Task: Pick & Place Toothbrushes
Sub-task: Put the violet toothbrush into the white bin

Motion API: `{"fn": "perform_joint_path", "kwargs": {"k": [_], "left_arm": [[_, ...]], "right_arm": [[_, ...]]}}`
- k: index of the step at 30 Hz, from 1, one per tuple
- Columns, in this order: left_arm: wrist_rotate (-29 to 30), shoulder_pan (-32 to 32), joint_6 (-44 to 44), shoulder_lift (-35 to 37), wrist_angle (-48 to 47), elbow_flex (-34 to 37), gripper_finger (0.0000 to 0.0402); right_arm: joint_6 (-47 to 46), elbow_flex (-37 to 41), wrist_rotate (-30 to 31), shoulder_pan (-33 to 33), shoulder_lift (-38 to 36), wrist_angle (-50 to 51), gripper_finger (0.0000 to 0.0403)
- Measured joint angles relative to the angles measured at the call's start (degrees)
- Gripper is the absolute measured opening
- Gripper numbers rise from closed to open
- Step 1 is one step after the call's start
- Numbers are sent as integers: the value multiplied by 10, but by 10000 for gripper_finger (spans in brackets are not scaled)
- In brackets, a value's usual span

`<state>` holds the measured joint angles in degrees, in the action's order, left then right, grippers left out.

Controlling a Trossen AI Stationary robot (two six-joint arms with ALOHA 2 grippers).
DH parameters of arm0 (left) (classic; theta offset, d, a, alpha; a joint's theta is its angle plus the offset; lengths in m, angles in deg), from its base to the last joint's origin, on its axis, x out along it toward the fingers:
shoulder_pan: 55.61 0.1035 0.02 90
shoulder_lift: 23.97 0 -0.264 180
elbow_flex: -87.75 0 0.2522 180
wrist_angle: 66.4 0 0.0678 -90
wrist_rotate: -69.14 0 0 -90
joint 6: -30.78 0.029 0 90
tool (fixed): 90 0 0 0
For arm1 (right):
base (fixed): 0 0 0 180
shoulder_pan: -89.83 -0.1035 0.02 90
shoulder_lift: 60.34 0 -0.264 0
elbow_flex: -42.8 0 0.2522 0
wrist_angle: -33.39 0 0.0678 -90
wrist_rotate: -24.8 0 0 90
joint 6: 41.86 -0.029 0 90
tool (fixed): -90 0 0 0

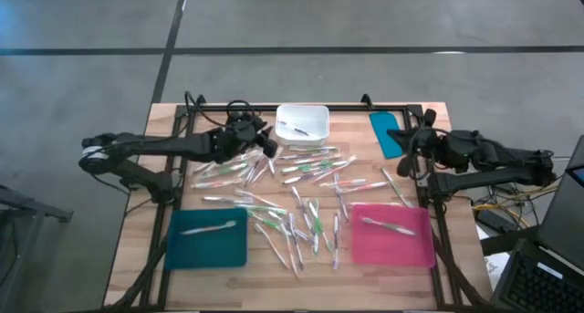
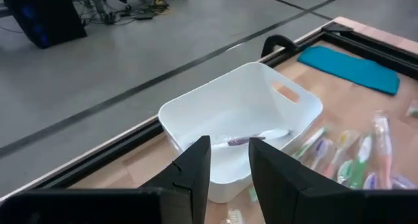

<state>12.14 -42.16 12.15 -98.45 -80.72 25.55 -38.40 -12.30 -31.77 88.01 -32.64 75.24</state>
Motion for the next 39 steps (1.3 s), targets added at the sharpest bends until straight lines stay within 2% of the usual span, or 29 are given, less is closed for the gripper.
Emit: {"fn": "perform_joint_path", "kwargs": {"k": [5, 10, 16, 23, 33, 36, 39], "left_arm": [[13, 2, 5, -3, -1, 0, 110], [73, 3, 11, -8, -4, 0, 110], [74, 7, -141, -17, -21, 0, 110], [1, 6, -184, -51, -25, 0, 117], [-48, 6, -216, -78, -25, 0, 181], [-65, 6, -209, -79, -25, 0, 187], [-115, 6, -155, -80, -25, 0, 186]], "right_arm": [[-25, 0, -2, 0, 26, 11, 8], [-37, 0, -3, 0, 55, 18, 8], [-67, 0, -6, 0, 98, 25, 8], [-66, 0, -6, 0, 127, 31, 8], [-83, 0, -6, 0, 125, 50, 8], [-84, 0, -6, 0, 126, 51, 8], [-84, 3, -6, 0, 128, 52, 8]]}}
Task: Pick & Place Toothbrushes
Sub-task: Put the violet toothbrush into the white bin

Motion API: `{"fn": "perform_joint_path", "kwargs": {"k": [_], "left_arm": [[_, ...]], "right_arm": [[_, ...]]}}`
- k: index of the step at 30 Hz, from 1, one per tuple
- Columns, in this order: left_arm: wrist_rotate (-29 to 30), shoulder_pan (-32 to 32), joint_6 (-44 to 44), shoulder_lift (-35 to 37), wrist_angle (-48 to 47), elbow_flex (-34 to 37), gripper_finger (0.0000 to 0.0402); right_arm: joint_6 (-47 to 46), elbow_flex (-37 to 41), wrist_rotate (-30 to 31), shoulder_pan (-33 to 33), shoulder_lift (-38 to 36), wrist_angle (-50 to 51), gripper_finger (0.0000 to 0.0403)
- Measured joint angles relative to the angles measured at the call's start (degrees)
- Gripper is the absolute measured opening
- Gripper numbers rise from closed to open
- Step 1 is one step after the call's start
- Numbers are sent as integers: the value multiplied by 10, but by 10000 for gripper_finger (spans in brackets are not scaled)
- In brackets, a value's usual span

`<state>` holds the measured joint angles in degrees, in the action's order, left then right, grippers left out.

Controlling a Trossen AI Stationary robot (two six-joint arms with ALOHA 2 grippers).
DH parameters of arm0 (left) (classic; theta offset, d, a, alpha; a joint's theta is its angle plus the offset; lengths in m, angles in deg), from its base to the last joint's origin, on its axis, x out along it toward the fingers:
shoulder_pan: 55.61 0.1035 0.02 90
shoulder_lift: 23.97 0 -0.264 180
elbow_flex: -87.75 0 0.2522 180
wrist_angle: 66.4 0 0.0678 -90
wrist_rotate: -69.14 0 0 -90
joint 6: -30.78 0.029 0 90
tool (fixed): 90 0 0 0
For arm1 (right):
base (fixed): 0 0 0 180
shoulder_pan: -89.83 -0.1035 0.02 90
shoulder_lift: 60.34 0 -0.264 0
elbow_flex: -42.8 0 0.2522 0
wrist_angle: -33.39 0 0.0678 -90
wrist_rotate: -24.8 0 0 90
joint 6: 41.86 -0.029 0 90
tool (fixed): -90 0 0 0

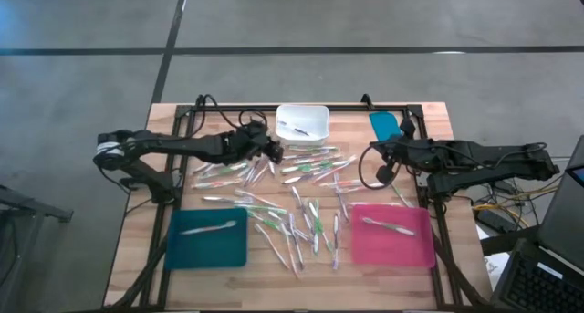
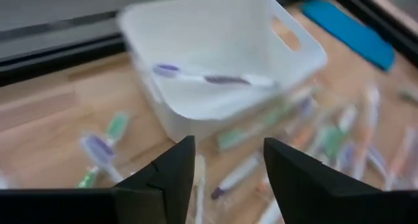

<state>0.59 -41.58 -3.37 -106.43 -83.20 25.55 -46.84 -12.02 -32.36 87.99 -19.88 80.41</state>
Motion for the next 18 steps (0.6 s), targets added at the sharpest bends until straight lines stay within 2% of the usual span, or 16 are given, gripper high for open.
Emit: {"fn": "perform_joint_path", "kwargs": {"k": [4, 11, 18], "left_arm": [[-74, -6, 85, -2, 18, 0, 180], [-154, -33, 199, -24, 51, 0, 174], [-180, -55, 241, -85, 50, -40, 174]], "right_arm": [[0, 0, 0, 0, 2, 0, 8], [0, 0, 2, 0, 2, 0, 8], [0, 1, 2, 0, 3, -2, 8]]}}
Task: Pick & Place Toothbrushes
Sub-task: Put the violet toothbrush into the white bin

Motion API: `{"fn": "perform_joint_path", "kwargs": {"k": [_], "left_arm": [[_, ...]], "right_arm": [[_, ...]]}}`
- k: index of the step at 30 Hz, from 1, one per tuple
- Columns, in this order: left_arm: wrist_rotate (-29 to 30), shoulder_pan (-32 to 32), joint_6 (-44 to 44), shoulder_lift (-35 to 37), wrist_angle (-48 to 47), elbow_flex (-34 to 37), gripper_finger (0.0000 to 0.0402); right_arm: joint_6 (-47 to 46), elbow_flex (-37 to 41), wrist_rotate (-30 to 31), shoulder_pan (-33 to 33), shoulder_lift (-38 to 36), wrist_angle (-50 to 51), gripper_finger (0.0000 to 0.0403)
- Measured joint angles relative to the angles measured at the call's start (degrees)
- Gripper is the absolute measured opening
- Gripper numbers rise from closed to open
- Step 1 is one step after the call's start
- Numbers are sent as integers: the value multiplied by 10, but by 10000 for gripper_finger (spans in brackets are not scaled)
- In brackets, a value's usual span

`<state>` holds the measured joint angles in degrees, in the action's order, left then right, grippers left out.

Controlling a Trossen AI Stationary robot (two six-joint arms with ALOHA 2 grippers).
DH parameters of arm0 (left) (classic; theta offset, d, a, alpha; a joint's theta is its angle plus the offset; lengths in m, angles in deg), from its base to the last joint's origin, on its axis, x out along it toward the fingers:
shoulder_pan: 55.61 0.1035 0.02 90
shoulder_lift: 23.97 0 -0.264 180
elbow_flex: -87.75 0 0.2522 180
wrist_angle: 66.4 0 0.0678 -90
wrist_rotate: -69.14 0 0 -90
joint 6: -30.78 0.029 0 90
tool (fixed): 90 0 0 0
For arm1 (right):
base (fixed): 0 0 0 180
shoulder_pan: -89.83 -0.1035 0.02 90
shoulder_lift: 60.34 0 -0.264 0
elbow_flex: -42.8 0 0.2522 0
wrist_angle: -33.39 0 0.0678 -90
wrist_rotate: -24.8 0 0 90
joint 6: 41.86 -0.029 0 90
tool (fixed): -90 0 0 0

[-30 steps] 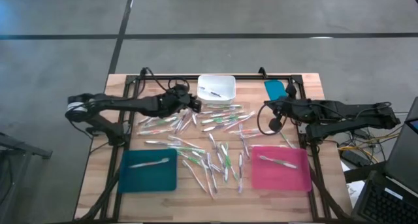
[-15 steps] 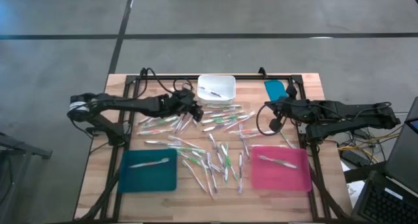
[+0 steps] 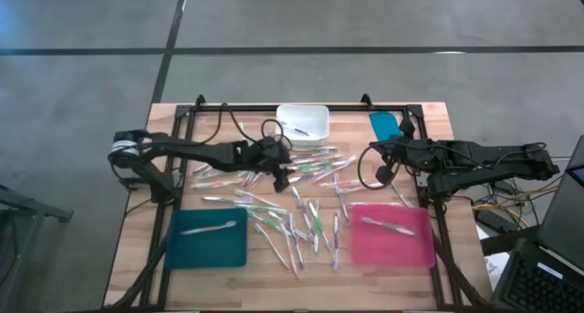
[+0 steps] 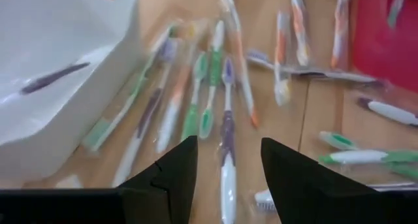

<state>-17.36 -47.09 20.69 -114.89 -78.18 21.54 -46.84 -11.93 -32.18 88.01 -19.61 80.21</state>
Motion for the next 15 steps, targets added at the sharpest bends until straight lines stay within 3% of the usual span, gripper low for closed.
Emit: {"fn": "perform_joint_path", "kwargs": {"k": [5, 15], "left_arm": [[-28, -9, 26, -59, -53, -60, 174], [-26, -10, 56, -160, -207, -191, 174]], "right_arm": [[0, 0, 0, 0, 0, 0, 8], [0, 1, 0, 0, 0, 2, 8]]}}
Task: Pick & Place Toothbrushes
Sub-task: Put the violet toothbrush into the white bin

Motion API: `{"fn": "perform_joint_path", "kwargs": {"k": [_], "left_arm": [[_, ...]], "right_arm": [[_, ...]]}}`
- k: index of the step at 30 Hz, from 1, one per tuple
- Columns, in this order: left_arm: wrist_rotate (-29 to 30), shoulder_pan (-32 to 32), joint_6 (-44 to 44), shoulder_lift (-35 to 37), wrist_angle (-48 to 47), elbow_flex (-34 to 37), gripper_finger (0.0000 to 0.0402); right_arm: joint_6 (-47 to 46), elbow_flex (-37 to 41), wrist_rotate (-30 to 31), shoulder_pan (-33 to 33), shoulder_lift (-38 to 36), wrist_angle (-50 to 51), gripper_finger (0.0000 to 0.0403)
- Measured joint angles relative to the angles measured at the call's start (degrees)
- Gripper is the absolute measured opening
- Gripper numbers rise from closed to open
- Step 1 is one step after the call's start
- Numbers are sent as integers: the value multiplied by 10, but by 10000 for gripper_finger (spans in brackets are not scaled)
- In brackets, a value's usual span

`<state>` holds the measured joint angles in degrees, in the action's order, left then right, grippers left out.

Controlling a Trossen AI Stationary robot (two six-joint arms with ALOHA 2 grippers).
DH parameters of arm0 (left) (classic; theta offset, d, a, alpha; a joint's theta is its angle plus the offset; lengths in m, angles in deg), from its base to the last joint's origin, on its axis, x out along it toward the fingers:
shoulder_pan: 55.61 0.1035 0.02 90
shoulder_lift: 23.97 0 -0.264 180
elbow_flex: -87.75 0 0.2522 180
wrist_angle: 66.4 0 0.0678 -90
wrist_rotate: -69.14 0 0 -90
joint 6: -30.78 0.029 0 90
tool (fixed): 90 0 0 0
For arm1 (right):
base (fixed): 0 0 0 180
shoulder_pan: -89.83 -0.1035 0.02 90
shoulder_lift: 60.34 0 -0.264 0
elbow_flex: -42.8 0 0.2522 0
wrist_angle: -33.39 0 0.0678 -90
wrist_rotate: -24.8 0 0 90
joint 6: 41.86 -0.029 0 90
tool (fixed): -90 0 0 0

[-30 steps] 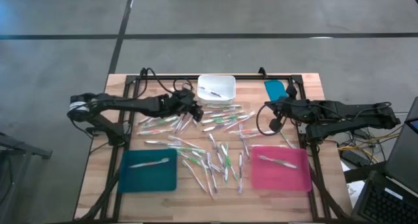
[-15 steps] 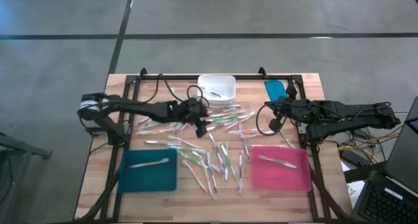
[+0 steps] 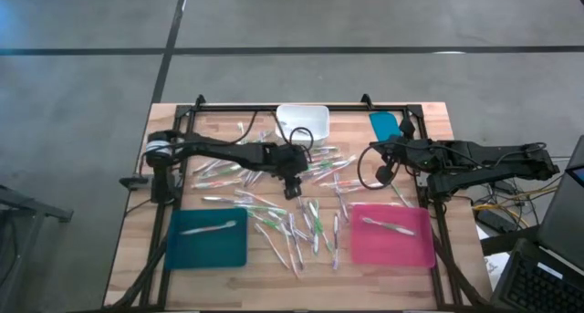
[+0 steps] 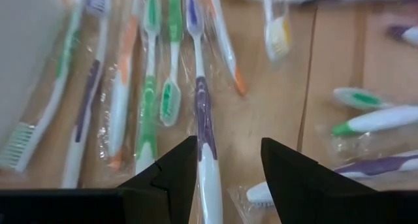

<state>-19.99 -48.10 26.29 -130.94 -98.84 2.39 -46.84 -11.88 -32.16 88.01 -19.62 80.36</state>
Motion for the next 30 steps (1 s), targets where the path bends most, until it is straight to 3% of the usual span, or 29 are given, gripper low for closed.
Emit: {"fn": "perform_joint_path", "kwargs": {"k": [19, 30], "left_arm": [[9, 0, -1, -70, -22, -24, 169], [12, -1, -3, -71, -24, -24, 72]], "right_arm": [[0, 0, 0, 0, 0, 0, 8], [0, 0, 0, 0, 0, 0, 8]]}}
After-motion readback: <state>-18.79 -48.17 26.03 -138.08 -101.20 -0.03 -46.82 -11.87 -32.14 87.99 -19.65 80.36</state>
